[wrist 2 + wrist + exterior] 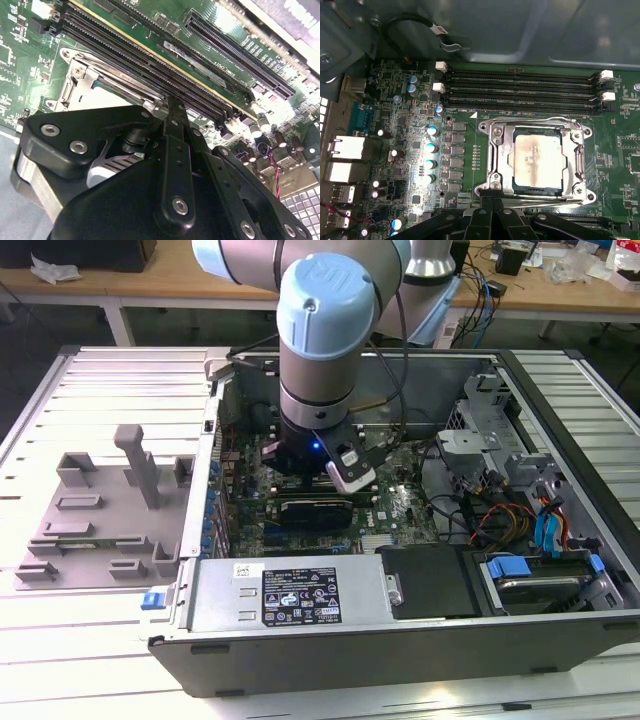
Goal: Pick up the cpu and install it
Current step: 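Install the second cpu locking lever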
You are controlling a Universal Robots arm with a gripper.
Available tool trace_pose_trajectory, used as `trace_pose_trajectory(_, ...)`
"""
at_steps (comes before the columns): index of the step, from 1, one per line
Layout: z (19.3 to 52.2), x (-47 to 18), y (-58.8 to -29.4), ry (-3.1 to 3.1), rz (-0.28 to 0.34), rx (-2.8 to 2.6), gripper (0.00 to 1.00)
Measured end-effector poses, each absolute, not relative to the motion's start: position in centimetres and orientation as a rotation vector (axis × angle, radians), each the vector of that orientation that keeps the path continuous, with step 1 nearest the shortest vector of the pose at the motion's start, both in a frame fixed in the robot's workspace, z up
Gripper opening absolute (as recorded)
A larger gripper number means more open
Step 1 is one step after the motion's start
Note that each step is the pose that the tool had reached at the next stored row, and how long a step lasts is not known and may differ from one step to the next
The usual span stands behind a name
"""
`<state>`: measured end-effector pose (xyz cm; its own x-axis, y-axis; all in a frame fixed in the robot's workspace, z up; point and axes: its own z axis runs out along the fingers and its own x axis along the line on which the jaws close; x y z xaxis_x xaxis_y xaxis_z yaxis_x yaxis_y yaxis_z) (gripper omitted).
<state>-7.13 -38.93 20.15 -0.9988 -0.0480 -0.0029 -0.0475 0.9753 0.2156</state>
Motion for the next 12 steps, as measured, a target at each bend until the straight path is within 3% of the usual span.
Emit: trace_pose_trajectory(12, 20.1, -8.3, -38.9, -3.196, -0.372, 0.086, 0.11)
